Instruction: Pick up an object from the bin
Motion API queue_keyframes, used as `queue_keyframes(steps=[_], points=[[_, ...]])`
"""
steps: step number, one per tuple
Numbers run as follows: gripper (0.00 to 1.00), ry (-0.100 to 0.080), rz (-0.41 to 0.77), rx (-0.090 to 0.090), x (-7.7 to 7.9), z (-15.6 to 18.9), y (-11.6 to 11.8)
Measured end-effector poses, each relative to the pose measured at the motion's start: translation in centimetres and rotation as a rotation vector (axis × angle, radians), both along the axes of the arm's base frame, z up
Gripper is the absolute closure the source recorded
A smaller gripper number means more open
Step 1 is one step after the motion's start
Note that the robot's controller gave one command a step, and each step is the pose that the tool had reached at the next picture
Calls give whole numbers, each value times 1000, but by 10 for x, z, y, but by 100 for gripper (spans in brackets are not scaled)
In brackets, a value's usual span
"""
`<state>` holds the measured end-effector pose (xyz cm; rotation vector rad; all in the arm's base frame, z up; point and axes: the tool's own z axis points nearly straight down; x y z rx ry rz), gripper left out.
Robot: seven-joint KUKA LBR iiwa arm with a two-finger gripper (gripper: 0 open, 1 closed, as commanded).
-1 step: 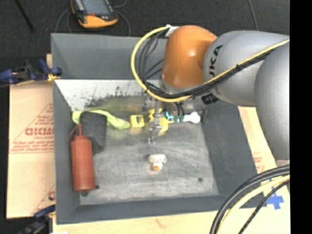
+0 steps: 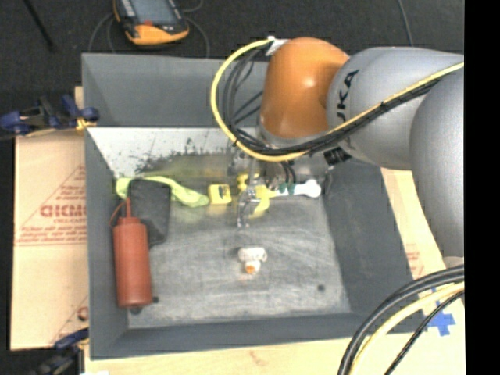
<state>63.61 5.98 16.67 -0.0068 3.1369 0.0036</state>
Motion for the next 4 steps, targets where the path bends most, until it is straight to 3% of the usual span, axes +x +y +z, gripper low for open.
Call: queue_keyframes(steps=[1, 2, 3, 4], points=[[0, -3, -98, 0, 11, -54, 26], [0, -11, -84, -1, 14, -74, 35], [0, -1, -181, 1, 13, -63, 59], [0, 1, -200, 1, 18, -89, 66]])
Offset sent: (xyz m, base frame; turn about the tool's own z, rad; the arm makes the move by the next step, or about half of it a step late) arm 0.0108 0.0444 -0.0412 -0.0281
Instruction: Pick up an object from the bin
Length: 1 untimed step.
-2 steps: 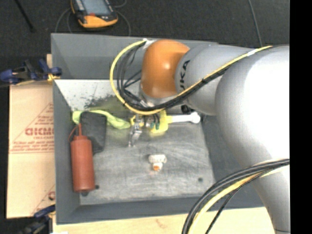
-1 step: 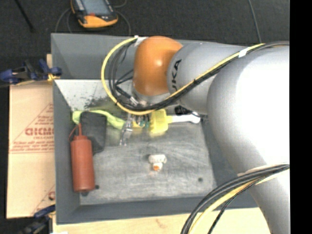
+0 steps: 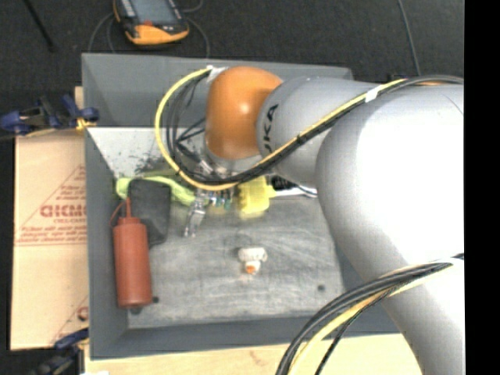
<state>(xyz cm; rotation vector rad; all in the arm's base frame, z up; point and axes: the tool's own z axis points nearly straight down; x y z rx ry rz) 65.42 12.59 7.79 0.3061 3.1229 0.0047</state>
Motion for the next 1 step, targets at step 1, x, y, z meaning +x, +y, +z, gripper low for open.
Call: queue_keyframes(steps=[1], points=[[100, -8, -49, 6, 4, -7, 0]])
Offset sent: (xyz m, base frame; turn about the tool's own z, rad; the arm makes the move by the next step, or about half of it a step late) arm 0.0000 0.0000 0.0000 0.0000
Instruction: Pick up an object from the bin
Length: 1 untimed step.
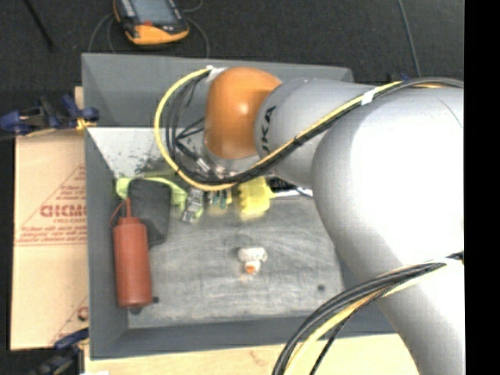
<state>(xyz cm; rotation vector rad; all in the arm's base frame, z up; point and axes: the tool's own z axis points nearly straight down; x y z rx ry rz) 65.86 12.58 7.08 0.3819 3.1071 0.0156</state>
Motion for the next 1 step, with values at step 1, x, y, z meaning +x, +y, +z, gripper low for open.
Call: queue_keyframes(steps=[1], points=[[100, 1, -22, -2, -1, 3, -2]])
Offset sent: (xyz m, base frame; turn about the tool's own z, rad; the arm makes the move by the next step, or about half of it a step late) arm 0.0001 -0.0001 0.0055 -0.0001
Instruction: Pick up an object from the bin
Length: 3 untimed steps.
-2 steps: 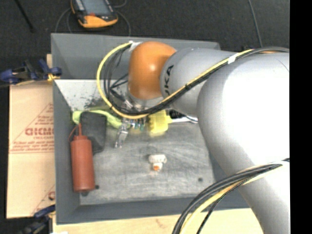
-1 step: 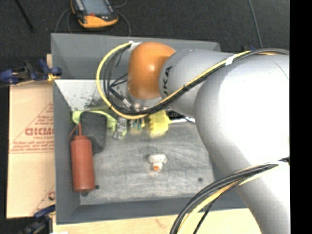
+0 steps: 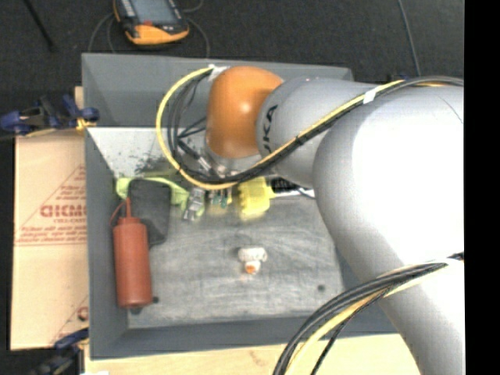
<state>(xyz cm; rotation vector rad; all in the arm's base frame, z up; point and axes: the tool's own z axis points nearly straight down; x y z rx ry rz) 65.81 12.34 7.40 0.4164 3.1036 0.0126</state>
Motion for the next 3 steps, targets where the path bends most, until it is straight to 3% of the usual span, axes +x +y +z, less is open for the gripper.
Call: queue_keyframes(steps=[1, 2, 3], points=[[100, 1, 20, -6, 2, 3, 1], [100, -1, 4, -3, 3, 93, 0], [100, 10, 19, -10, 3, 75, -1]])
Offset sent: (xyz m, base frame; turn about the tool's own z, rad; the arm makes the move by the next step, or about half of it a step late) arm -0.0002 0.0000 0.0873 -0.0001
